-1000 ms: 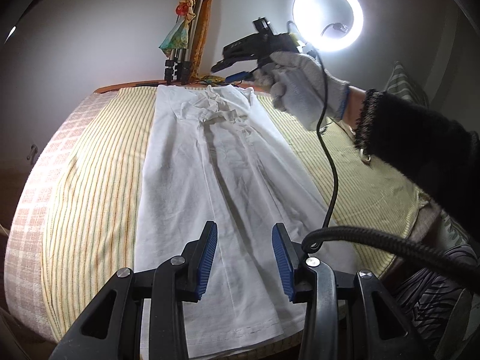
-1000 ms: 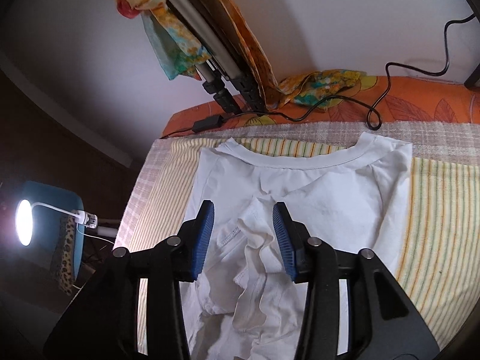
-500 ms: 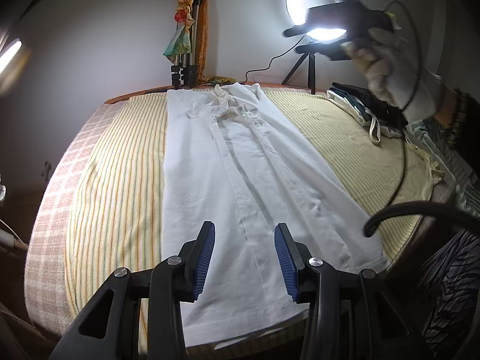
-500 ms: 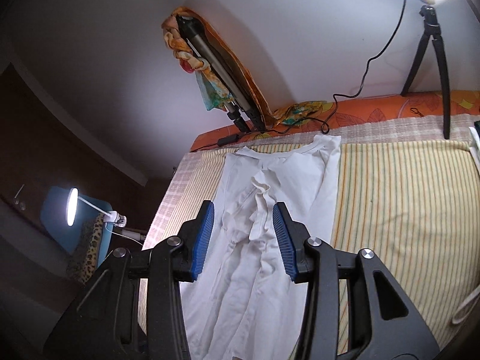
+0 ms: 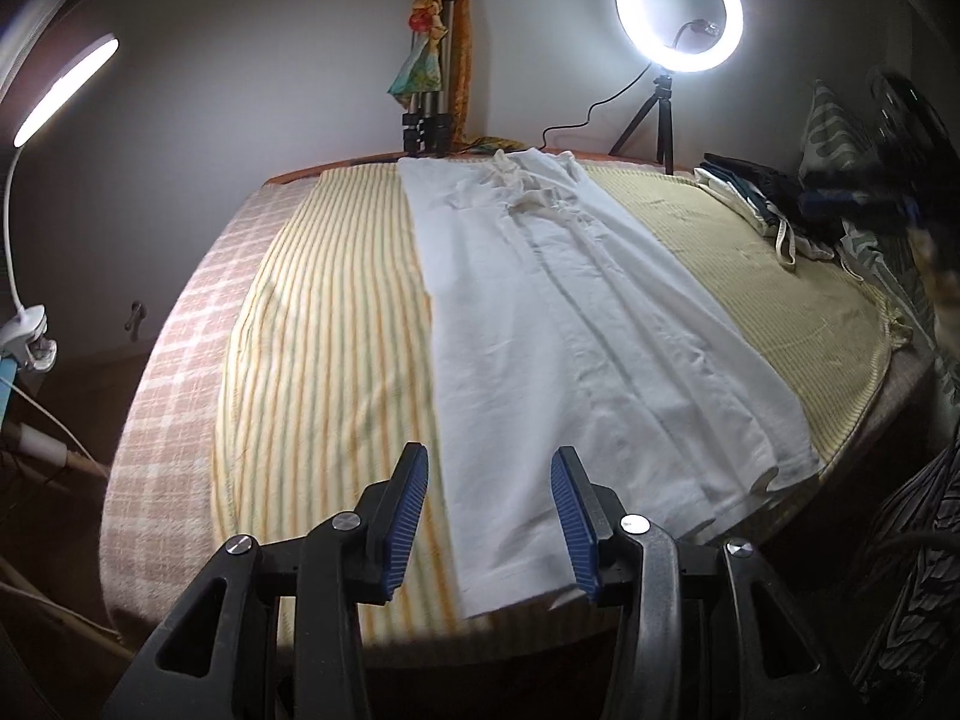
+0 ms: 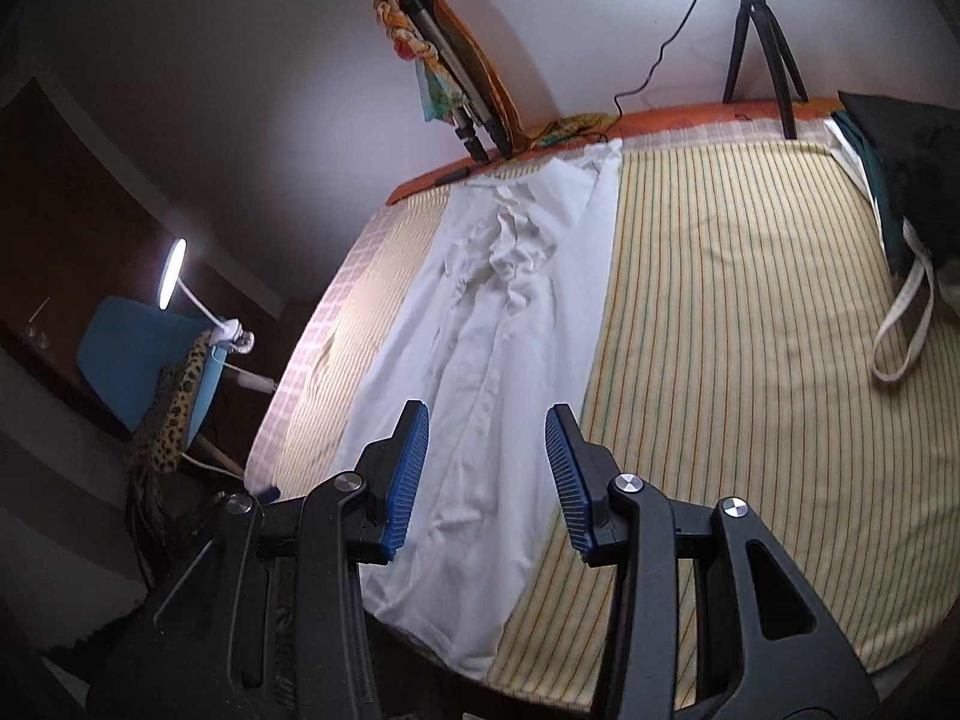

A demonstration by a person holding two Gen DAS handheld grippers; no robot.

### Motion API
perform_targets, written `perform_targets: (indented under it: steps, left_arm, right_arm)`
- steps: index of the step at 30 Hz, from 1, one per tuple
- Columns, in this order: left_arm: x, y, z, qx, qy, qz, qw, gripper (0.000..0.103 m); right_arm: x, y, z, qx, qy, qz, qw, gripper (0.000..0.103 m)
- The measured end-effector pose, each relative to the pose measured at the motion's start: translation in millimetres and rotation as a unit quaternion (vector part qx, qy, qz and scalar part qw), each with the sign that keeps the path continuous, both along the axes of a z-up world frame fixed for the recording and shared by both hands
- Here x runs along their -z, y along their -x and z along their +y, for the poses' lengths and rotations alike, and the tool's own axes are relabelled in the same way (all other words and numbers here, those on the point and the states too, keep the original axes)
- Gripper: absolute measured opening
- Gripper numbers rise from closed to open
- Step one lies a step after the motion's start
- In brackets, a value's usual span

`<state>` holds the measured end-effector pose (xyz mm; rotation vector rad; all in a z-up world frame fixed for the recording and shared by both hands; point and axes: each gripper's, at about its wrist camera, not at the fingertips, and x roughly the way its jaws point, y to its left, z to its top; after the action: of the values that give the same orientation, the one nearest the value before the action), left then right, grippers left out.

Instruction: Fold small clothes

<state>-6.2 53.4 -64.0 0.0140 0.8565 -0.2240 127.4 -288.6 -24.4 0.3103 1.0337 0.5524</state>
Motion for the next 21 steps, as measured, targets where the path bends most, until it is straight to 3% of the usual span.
perform_targets:
  steps: [5,8,16,21]
  left_arm:
    - [8.9,-1.7,23.8,-0.014,0.070,0.064,0.9954,0.047]
    - [7.9,0.1,22.2,-0.021,0.099,0.066,0.9926,0.045]
    - [0.2,6.9,-62.3,0.067,0.148,0.071,0.9842,0.045]
    - [11.6,-4.4,-102.1,0.085,0.150,0.088,0.9811,0.044]
  right_arm:
    - [46.3,40.3,9.9,-0.023,0.026,0.046,0.998,0.043]
    - [71.0,53.2,11.2,-0.026,0.022,0.070,0.997,0.043]
    - [97.6,69.0,17.2,-0.037,0.018,0.089,0.995,0.043]
    - [107.9,76.6,14.1,-0.037,-0.001,0.108,0.993,0.043]
